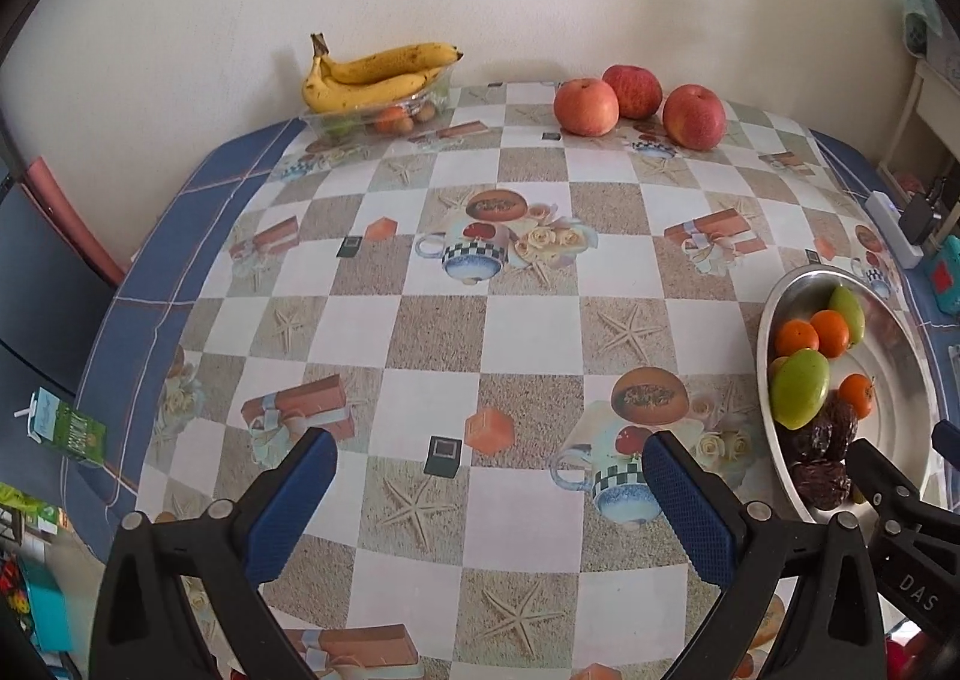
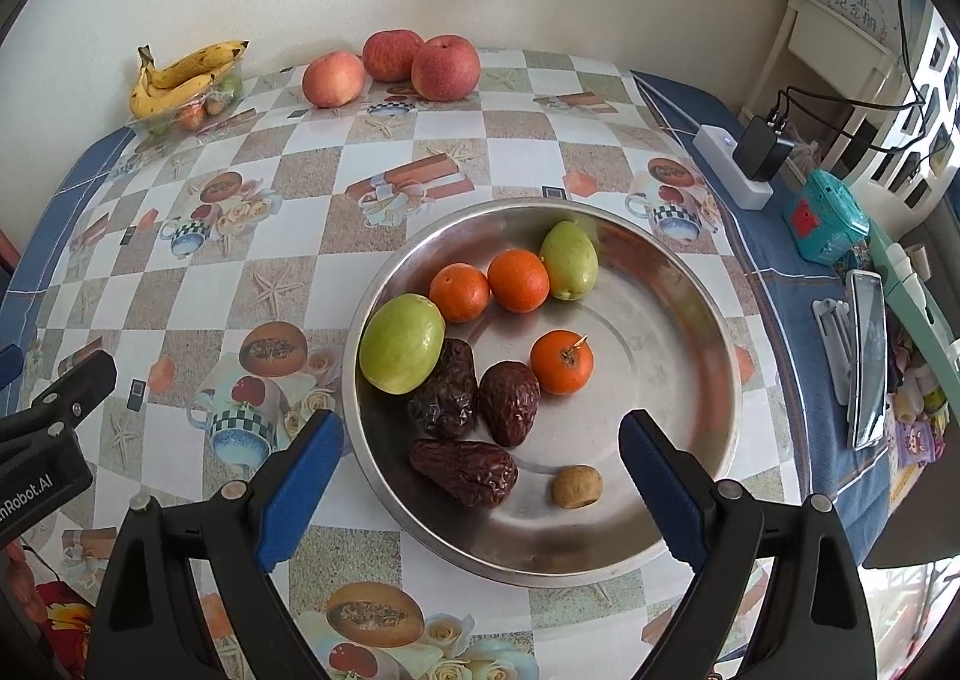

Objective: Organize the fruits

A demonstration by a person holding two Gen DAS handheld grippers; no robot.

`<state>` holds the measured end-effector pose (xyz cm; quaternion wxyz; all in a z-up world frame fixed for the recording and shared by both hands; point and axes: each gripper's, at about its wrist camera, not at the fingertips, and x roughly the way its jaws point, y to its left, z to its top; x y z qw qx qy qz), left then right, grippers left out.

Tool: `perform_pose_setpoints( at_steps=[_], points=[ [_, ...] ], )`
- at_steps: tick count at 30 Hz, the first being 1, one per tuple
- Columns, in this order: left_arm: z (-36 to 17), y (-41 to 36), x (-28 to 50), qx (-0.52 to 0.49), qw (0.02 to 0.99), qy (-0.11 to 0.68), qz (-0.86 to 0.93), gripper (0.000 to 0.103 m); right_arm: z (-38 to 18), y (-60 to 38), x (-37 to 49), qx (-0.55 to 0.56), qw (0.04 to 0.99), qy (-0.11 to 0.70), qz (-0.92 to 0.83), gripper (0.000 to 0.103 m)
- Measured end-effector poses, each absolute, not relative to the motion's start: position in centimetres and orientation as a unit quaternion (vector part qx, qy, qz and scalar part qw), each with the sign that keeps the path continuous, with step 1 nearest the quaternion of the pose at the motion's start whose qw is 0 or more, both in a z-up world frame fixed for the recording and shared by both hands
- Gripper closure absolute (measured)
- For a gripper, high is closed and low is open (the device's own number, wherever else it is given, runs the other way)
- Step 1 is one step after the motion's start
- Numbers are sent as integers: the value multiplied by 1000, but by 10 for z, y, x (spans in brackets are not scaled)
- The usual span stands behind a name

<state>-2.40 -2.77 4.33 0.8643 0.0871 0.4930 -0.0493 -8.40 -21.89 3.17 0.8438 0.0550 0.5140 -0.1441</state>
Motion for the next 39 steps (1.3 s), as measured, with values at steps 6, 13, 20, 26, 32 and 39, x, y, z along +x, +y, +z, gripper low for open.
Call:
perform_pose_setpoints(
  at_steps=[6,13,20,26,32,39],
  points=[
    [35,-27,-20,78,851,517,-56,0,31,-220,-83,61,844,513,-144,9],
    [29,-26,-18,74,840,534,-57,0,31,-221,-82,66,843,514,-146,9],
    [24,-24,-16,67,832,548,-54,0,31,-218,-81,59,843,514,-146,9],
    [21,-23,-16,65,827,556,-55,0,31,-216,-81,56,843,515,-146,9],
    [19,-22,-16,64,823,561,-53,0,31,-215,-81,56,843,515,-146,9],
    [16,-21,-15,60,819,569,-51,0,30,-212,-80,50,842,519,-141,9]
  ],
)
